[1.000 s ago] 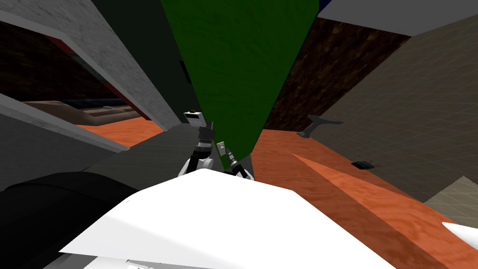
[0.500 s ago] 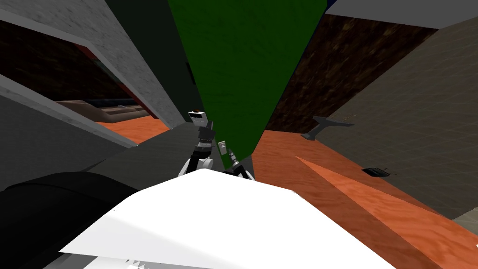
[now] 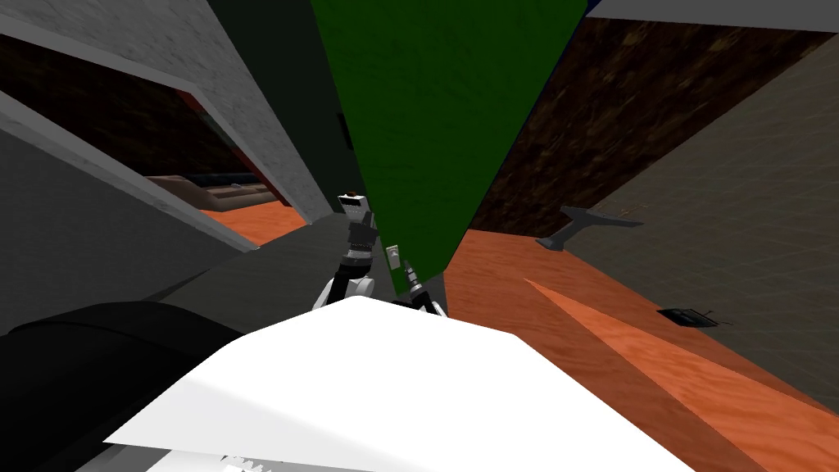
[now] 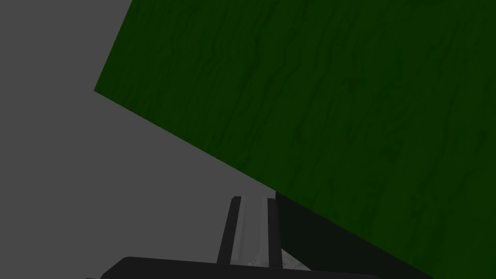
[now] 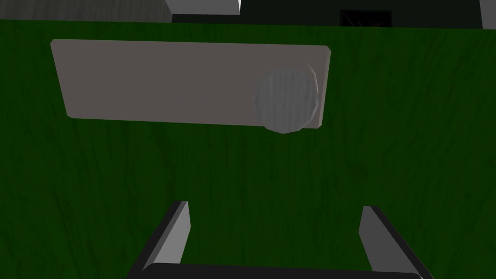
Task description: Push the door open
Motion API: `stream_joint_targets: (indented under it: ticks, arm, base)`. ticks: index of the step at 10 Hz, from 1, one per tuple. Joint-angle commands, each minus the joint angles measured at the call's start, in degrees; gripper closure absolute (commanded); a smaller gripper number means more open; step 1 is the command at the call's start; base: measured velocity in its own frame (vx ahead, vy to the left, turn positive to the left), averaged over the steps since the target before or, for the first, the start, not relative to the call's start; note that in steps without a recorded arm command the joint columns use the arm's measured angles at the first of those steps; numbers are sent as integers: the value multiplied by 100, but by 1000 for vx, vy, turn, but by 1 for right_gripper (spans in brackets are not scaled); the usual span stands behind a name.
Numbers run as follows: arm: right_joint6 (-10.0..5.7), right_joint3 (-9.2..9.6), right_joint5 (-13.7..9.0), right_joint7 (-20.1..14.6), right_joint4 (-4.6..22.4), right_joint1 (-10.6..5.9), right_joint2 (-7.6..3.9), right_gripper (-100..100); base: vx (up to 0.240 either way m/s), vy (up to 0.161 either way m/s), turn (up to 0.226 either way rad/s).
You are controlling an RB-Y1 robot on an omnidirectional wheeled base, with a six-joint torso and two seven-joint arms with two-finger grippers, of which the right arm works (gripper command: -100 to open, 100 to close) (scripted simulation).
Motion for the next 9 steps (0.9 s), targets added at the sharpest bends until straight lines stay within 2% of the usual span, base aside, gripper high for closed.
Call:
stream_joint_targets:
  ticks: [1, 5, 7, 8, 9]
  arm:
    - [4, -129, 238, -119, -49, 132, 90, -100]
    - [21, -379, 696, -346, -184, 402, 303, -100]
    - [30, -508, 933, -464, -254, 541, 458, -100]
    - [36, -474, 865, -430, -248, 501, 409, -100]
    - [40, -499, 870, -448, -231, 477, 226, -100]
  base:
    - [-37, -16, 110]
    - [-63, -13, 83]
    - [-122, 17, 77]
    - [-55, 19, -8]
    - [85, 55, 4]
